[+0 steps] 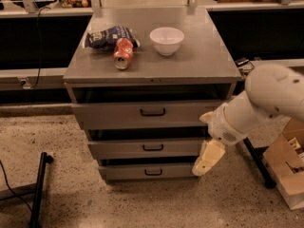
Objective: Open middle drawer
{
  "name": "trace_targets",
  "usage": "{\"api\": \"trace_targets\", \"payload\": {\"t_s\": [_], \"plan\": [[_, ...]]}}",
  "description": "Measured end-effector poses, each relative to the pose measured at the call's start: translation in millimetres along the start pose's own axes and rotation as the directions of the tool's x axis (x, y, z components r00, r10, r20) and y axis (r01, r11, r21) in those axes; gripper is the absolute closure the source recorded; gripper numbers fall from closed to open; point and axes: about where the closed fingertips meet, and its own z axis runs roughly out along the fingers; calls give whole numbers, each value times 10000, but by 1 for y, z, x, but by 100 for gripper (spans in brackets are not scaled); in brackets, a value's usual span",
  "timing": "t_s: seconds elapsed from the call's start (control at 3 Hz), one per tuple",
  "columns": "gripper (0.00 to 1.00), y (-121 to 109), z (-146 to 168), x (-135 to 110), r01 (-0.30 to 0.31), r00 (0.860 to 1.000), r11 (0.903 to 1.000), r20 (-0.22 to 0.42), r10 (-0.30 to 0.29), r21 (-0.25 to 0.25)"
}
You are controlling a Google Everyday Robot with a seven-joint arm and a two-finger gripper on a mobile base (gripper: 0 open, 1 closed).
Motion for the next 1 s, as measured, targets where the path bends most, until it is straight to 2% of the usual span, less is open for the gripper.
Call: {"api": "trace_targets", "payload": {"t_s": [0.33, 0.67, 1.0], "plan": [[0, -13, 7, -1, 157, 9993, 9979, 337, -178, 623], [0, -20, 31, -1, -304, 9995, 9995, 45, 304, 3], [0, -3, 93, 13, -514, 9961, 9945, 665, 575, -913]]}}
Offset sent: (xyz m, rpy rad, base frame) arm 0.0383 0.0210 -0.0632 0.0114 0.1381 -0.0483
